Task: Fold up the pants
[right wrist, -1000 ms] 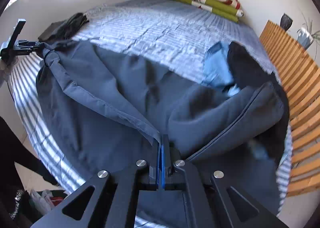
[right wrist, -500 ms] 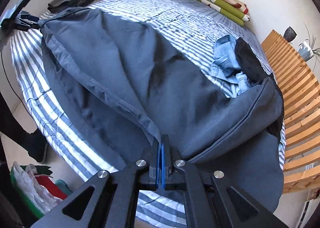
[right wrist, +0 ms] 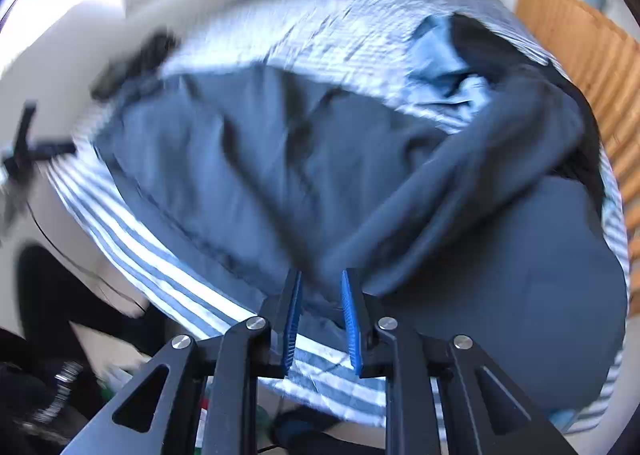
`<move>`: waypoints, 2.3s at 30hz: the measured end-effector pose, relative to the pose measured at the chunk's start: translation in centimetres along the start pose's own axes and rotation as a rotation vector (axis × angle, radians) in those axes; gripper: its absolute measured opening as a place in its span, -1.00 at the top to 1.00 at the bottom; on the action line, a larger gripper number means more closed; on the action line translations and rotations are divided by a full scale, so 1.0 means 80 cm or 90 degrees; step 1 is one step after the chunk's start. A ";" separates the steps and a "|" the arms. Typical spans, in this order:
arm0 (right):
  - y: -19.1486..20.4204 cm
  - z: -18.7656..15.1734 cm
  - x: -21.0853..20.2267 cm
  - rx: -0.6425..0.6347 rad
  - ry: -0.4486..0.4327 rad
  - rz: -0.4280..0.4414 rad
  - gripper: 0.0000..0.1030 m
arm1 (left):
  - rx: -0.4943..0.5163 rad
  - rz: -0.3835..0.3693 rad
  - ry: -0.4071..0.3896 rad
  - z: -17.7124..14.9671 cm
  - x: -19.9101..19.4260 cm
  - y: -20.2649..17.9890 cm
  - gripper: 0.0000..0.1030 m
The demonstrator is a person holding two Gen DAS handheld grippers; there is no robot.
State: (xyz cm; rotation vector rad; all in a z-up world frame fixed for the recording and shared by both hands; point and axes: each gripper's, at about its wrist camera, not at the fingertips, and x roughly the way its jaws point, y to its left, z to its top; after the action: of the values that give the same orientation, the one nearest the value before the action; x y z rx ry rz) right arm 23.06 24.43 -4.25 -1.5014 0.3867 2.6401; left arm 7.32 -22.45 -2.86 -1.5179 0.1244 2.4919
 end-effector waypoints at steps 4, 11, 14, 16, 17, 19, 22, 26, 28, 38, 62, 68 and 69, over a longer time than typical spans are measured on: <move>-0.063 -0.001 -0.052 0.092 -0.069 -0.081 0.53 | 0.008 -0.076 -0.048 0.046 -0.026 -0.054 -0.31; -0.247 -0.061 -0.102 0.380 -0.093 -0.183 0.47 | 0.193 -0.180 -0.064 0.139 0.004 -0.276 -0.31; -0.294 -0.081 -0.091 0.422 -0.070 -0.166 0.46 | 0.248 -0.220 -0.054 0.177 0.028 -0.380 -0.31; -0.310 -0.095 -0.084 0.452 -0.067 -0.153 0.46 | 0.275 -0.255 -0.050 0.200 0.040 -0.451 -0.31; -0.315 -0.099 -0.077 0.467 -0.068 -0.138 0.46 | 0.280 -0.268 -0.047 0.210 0.048 -0.478 -0.31; -0.322 -0.109 -0.064 0.484 -0.069 -0.110 0.46 | 0.290 -0.294 -0.039 0.233 0.067 -0.543 -0.33; -0.314 -0.106 -0.035 0.442 -0.016 -0.124 0.46 | 0.294 -0.318 -0.021 0.268 0.099 -0.628 -0.38; -0.290 -0.098 -0.032 0.363 0.009 -0.198 0.46 | 0.293 -0.313 0.018 0.303 0.147 -0.719 -0.44; -0.289 -0.101 -0.045 0.364 -0.008 -0.174 0.46 | 0.255 -0.307 0.030 0.319 0.175 -0.740 -0.42; -0.310 -0.122 -0.102 0.436 -0.111 -0.105 0.46 | 0.303 -0.295 -0.037 0.315 0.146 -0.791 0.95; -0.343 -0.104 -0.124 0.449 -0.179 -0.039 0.45 | 0.470 -0.387 -0.011 0.168 0.102 -0.832 0.32; -0.303 -0.018 -0.079 0.340 -0.132 -0.014 0.27 | 0.540 -0.294 0.032 0.086 0.147 -0.778 0.08; -0.290 -0.004 -0.068 0.313 -0.115 -0.023 0.26 | 0.545 -0.282 0.041 0.075 0.154 -0.771 -0.10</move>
State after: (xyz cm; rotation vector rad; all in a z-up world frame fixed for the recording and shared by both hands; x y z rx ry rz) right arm 30.59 47.02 -3.92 -1.0955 0.8996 2.3804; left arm 10.90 40.39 -8.42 -1.0865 0.6794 1.6863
